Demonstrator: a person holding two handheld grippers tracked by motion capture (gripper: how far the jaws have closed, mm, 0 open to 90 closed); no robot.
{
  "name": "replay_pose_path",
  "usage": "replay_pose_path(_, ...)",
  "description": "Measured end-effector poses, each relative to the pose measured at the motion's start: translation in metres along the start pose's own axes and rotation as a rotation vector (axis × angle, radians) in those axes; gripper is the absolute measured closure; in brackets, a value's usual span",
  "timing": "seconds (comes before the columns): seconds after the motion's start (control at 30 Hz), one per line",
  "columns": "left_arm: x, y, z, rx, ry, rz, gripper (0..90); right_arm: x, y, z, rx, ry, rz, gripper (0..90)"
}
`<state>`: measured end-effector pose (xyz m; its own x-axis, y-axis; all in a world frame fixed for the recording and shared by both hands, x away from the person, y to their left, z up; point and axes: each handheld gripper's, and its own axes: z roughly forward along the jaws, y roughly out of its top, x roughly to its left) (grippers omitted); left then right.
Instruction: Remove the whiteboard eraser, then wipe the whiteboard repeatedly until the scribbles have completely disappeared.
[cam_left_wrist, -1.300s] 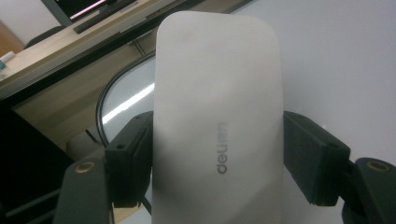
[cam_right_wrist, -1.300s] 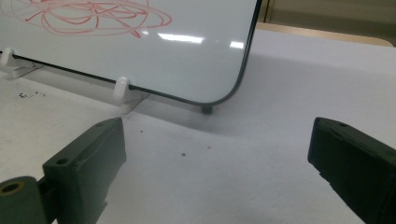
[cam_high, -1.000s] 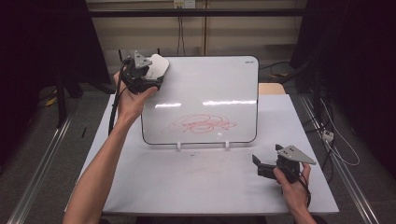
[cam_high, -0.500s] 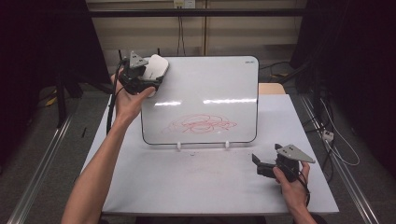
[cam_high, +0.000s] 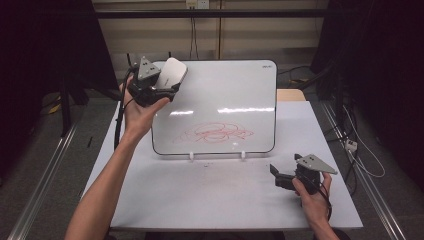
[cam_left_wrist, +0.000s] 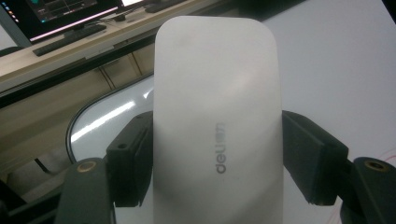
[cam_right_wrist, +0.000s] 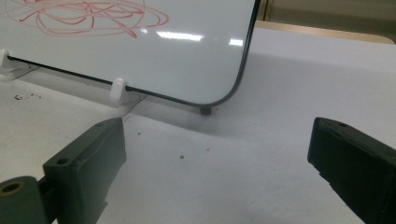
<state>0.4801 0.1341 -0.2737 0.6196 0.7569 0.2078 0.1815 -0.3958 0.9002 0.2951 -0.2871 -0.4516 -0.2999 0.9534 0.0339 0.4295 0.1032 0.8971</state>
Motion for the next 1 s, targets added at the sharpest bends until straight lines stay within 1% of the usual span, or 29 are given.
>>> replay_pose_path(0.13,-0.001,-0.004,-0.002,-0.002,0.000,-0.010,31.2,0.001,0.000,-0.001,-0.003,0.003,-0.007,4.8)
replay_pose_path(0.2,-0.003,-0.010,-0.004,0.004,0.000,-0.011,31.2,0.002,0.000,-0.002,-0.004,0.004,-0.009,4.7)
replay_pose_path(0.23,-0.003,-0.010,-0.004,0.004,0.000,-0.011,31.2,0.002,0.000,-0.003,-0.006,0.004,-0.010,4.7)
replay_pose_path(0.27,-0.005,-0.012,-0.006,-0.003,-0.003,-0.016,31.2,0.002,0.000,-0.003,-0.006,0.003,-0.010,4.8)
replay_pose_path(0.33,-0.007,-0.015,-0.009,-0.016,-0.003,-0.013,31.2,0.002,0.000,-0.003,-0.005,0.003,-0.009,4.7)
replay_pose_path(0.53,-0.013,-0.015,-0.015,-0.019,-0.004,0.003,31.2,0.002,0.000,-0.004,-0.008,0.002,-0.009,4.8)
replay_pose_path(0.63,-0.015,-0.016,-0.016,-0.022,-0.004,0.005,31.2,0.002,0.000,-0.004,-0.010,0.000,-0.010,4.7)
replay_pose_path(0.77,-0.016,-0.020,-0.015,-0.011,-0.012,0.003,31.2,0.002,0.001,-0.002,-0.007,0.001,-0.010,4.7)
replay_pose_path(0.83,-0.018,-0.024,-0.015,-0.010,-0.024,-0.002,31.2,0.003,0.001,-0.001,-0.003,0.002,-0.007,4.7)
replay_pose_path(0.9,-0.020,-0.028,-0.015,-0.006,-0.026,-0.006,31.2,0.003,0.001,-0.001,-0.001,0.002,-0.008,4.8)
replay_pose_path(1.0,-0.022,-0.032,-0.014,0.002,-0.031,-0.001,31.2,0.003,0.001,-0.001,-0.004,0.005,-0.010,4.8)
